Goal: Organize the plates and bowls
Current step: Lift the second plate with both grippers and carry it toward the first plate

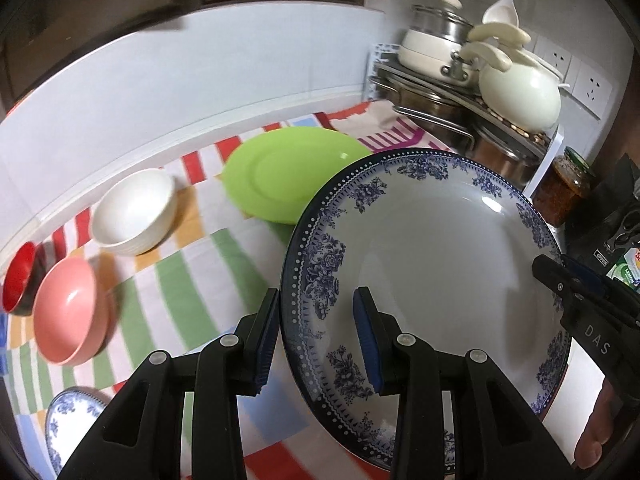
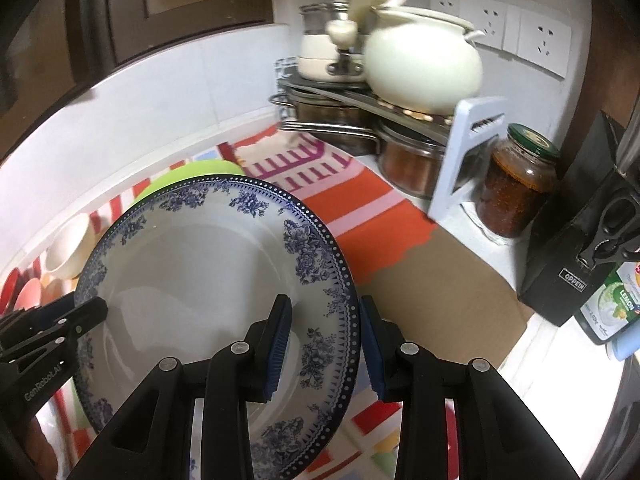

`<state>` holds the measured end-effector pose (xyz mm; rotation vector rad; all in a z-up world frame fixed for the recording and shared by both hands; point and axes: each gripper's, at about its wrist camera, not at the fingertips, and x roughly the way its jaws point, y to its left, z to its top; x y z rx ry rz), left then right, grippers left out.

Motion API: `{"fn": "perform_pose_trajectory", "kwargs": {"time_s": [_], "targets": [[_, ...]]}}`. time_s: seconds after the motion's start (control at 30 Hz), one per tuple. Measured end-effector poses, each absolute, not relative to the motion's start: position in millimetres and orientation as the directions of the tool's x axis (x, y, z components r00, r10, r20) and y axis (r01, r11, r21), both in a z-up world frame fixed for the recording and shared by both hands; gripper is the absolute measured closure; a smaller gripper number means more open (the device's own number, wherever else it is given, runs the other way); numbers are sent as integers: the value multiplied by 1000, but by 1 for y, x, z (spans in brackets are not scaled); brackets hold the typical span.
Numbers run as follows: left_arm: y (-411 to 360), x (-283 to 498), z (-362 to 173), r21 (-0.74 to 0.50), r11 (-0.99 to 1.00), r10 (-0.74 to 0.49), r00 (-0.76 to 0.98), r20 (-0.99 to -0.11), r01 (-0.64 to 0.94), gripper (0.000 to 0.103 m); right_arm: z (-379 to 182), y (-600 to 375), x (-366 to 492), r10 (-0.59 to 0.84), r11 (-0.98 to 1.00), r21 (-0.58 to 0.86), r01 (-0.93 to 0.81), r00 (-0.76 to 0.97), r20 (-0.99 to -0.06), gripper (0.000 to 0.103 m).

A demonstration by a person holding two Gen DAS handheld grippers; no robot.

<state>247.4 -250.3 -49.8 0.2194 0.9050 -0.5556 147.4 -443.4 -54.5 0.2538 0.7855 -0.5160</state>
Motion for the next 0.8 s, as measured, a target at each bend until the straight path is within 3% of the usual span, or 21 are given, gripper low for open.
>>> {"fn": "perform_pose_trajectory", "kwargs": {"time_s": [0.8], "targets": [[-102, 230, -39, -59, 905, -308, 553, -774, 422, 66, -37, -310, 145, -277, 918, 8, 396, 656, -702, 67]]}}
